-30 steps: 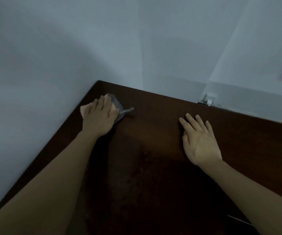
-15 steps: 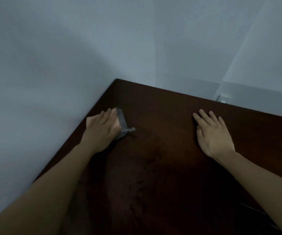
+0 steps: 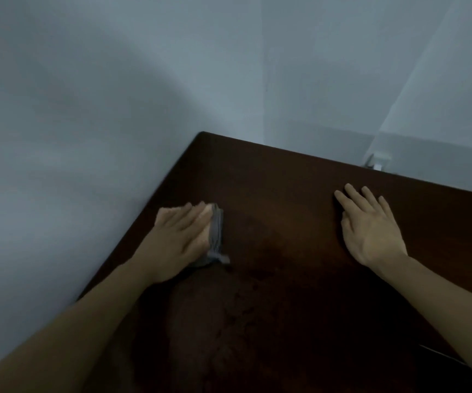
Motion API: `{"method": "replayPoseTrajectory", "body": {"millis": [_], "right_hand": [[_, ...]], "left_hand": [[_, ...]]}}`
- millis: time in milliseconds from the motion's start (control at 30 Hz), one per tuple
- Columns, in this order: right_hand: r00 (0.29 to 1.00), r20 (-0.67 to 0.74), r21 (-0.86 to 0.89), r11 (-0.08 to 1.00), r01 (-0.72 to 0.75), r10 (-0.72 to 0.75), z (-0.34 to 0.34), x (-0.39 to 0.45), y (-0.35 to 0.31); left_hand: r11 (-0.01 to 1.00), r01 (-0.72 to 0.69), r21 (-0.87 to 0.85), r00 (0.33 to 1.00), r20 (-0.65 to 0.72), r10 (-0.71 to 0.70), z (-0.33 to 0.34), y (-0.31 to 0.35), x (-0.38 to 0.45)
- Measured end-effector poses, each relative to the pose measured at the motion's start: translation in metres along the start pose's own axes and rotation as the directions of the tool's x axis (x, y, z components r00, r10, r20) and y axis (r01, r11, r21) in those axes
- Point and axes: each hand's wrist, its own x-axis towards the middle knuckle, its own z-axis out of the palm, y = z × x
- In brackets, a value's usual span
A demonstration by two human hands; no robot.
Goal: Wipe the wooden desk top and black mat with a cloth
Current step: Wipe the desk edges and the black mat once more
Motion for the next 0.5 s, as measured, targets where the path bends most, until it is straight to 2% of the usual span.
{"method": "replayPoseTrajectory", "body": {"millis": [100,167,200,267,333,433,500], "right_hand": [[1.000,-0.012,-0.002,1.000,0.005,-0.005,0.001,-0.001,0.000],[1.000,-0.019,-0.004,1.000,0.003,-0.003,0.002,-0.001,0.000],[1.000,-0.019,-0.008,1.000,0.005,-0.006,0.002,0.000,0.001],[1.000,-0.015,-0.011,1.000,0.008,-0.008,0.002,0.000,0.000],[1.000,-0.016,-0.005,1.000,-0.005,0.005,0.000,-0.002,-0.001],[1.000,-0.016,-0.012,1.000,0.005,-0.005,0.001,-0.003,-0.001],[1.000,-0.025,-0.003,1.000,0.011,-0.011,0.001,-0.003,-0.002]], "left_hand": [[0.983,0.167,0.082,0.986,-0.038,-0.164,-0.003,-0.014,0.043],[0.944,0.329,-0.029,0.944,-0.027,-0.330,-0.002,-0.001,0.063],[0.931,0.355,-0.083,0.934,-0.015,-0.357,-0.002,0.008,0.066],[0.957,0.280,-0.073,0.959,-0.023,-0.283,0.000,0.030,0.056],[0.992,0.127,-0.018,0.992,-0.024,-0.127,0.004,0.049,0.031],[0.999,-0.050,-0.018,0.998,0.025,0.051,0.009,0.060,0.000],[0.996,-0.085,-0.006,0.995,0.059,0.085,0.006,0.046,0.005]]}}
